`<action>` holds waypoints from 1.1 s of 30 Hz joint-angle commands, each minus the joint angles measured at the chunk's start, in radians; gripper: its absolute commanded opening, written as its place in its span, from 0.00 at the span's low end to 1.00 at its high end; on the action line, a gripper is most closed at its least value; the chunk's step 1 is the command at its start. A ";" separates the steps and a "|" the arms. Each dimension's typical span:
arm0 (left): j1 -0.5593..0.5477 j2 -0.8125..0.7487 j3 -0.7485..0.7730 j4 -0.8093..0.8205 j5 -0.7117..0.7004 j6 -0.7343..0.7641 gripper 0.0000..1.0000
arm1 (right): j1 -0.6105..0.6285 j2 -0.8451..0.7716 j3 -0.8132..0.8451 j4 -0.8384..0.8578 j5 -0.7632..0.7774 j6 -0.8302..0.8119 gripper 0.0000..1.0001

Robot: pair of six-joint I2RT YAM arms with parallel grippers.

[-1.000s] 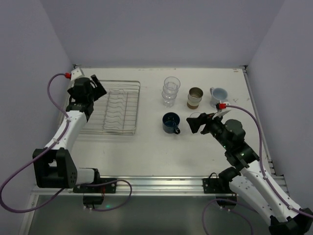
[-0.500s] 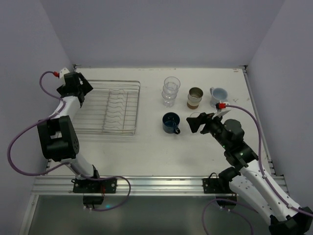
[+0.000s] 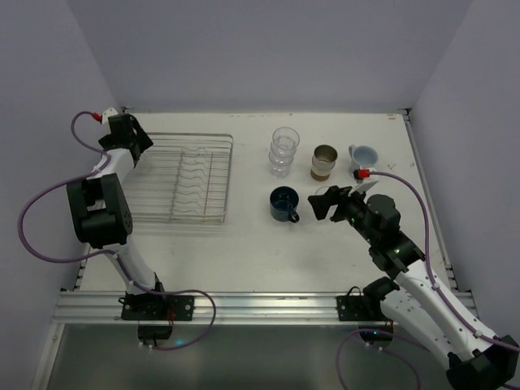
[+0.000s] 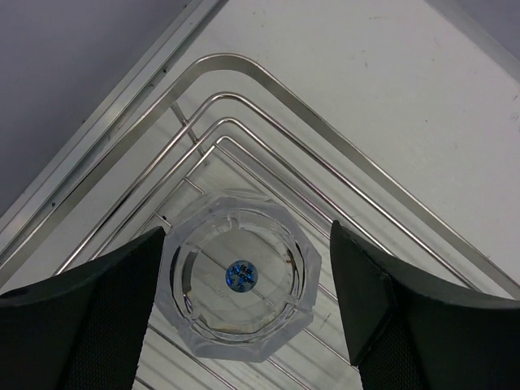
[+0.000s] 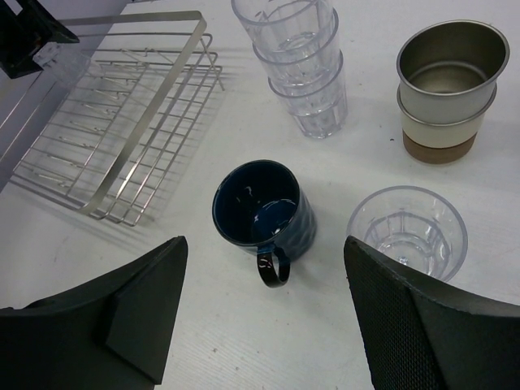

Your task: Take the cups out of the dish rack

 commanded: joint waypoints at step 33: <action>-0.271 -0.859 -0.448 0.226 0.569 -0.349 0.10 | 0.014 0.075 0.020 0.477 -0.430 0.355 0.91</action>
